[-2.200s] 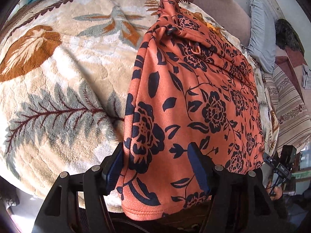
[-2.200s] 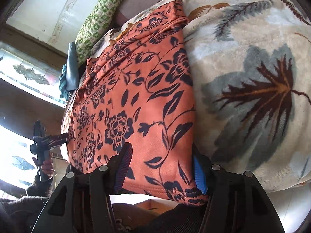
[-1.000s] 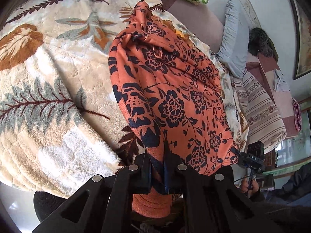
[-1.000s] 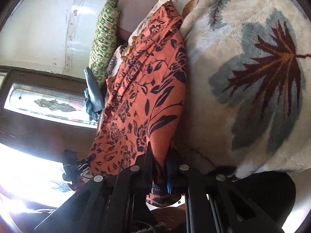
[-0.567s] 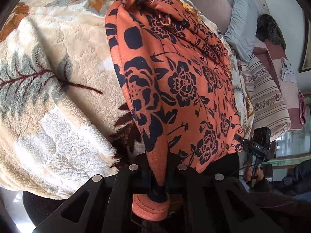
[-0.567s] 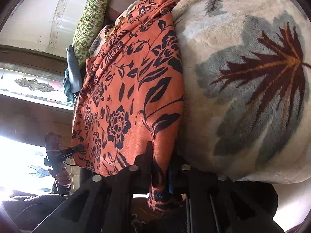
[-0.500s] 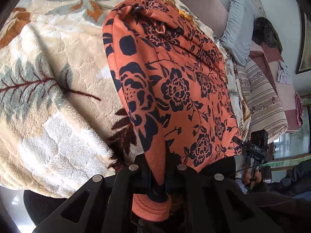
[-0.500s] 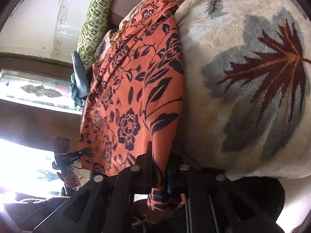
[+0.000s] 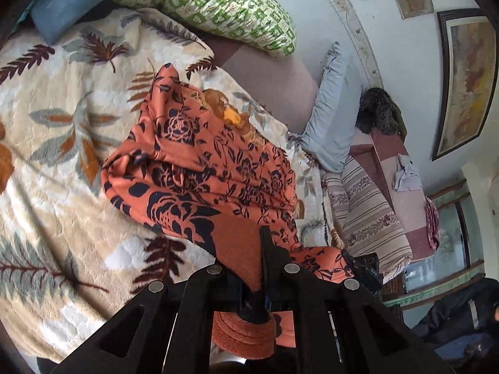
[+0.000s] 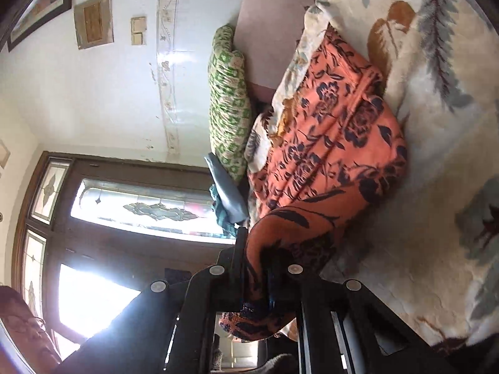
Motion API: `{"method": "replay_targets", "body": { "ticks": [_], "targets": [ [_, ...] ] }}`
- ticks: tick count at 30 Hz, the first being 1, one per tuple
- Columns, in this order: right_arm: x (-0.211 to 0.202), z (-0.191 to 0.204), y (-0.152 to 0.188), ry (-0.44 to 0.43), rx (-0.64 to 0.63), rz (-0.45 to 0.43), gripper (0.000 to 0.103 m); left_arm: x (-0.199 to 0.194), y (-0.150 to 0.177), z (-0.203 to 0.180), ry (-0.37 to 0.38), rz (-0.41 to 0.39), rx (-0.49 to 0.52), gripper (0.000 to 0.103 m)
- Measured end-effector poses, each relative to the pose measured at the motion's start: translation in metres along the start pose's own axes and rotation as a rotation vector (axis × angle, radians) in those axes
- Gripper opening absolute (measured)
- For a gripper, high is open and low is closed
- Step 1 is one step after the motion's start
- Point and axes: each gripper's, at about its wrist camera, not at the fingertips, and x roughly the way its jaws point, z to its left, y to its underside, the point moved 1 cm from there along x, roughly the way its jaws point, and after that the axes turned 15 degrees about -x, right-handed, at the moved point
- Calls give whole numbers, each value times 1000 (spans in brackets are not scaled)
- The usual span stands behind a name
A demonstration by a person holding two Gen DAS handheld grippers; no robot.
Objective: Fold small clothes
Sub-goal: 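Lift the hem with both grippers and fold it up toward the collar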
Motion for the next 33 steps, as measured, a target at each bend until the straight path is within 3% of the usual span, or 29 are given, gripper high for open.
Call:
{"method": "replay_targets", "body": {
  "ticks": [3, 9, 13, 18, 20, 22, 24, 26, 28, 31, 33],
  "targets": [
    [16, -6, -31, -24, 7, -60, 9, 14, -33, -9, 1, -34, -11, 7],
    [51, -47, -91, -10, 98, -158, 11, 72, -107, -1, -70, -84, -85, 7],
    [78, -81, -121, 84, 132, -159, 13, 130, -147, 14, -207, -66, -185, 7],
    [109, -118, -151, 189, 183, -142, 16, 176, -173, 38, -332, -49, -304, 7],
    [115, -128, -156, 262, 202, -121, 19, 188, -177, 42, -336, -24, -355, 7],
    [117, -128, -158, 264, 201, -102, 20, 191, -181, 38, -330, -9, -348, 8],
    [111, -121, -158, 254, 174, -99, 31, 187, -182, 28, -290, 7, -319, 9],
    [96, -113, -159, 270, 150, -141, 49, 178, -185, 24, -251, 14, -287, 11],
    [79, -107, -159, 263, 154, -186, 53, 166, -180, 19, -233, 22, -261, 15],
    [70, -94, -154, 232, 123, -163, 53, 137, -163, 12, -212, -22, -204, 28],
    [75, -86, -142, 221, 92, -109, 57, 124, -149, 12, -160, -36, -197, 36]
  ]
}}
